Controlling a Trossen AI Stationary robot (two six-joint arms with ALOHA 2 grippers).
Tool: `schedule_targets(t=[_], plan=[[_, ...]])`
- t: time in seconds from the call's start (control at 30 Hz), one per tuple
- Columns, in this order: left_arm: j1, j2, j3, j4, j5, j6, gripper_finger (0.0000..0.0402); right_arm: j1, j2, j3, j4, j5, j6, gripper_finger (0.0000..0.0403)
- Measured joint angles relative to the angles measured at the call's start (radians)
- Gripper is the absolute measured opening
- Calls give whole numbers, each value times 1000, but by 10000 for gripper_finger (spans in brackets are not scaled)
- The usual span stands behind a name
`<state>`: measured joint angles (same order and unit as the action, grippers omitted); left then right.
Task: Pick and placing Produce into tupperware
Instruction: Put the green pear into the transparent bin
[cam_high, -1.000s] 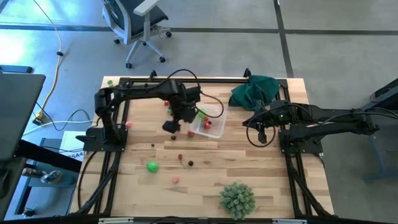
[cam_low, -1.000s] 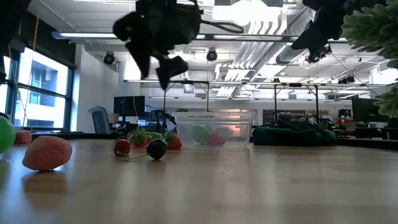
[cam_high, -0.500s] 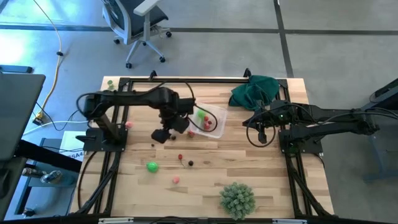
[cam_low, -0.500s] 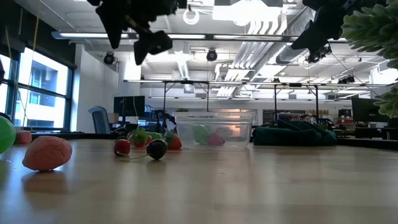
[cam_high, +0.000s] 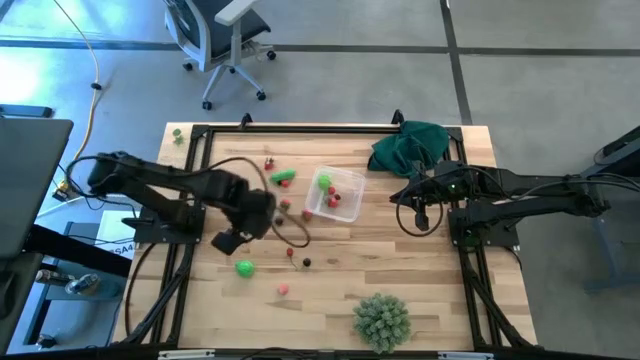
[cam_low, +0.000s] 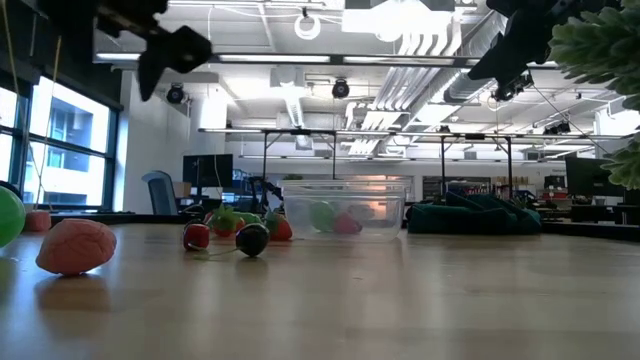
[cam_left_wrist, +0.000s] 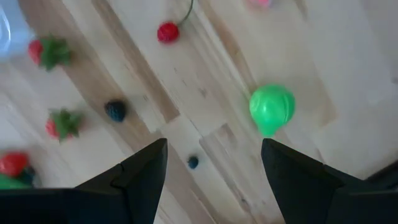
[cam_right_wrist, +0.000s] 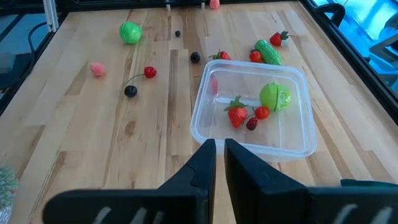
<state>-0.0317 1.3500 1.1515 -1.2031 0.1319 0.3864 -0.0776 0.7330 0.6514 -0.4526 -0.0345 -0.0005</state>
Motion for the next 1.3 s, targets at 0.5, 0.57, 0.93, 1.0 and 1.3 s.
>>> schedule_targets(t=[0.5,0.57,0.93,1.0,1.3], plan=[[-181,-34,-210,206,-35,-47,248,0,0,0,1,0,0,24],[-193,-34,-211,215,-24,-47,248,0,0,0,0,0,0,24],[-247,-34,-211,256,8,-28,248,0,0,0,-1,0,0,24],[-270,-34,-211,280,6,-28,248,0,0,0,-1,0,0,24],[-391,-34,-211,302,-88,-34,248,0,0,0,-1,0,0,24]])
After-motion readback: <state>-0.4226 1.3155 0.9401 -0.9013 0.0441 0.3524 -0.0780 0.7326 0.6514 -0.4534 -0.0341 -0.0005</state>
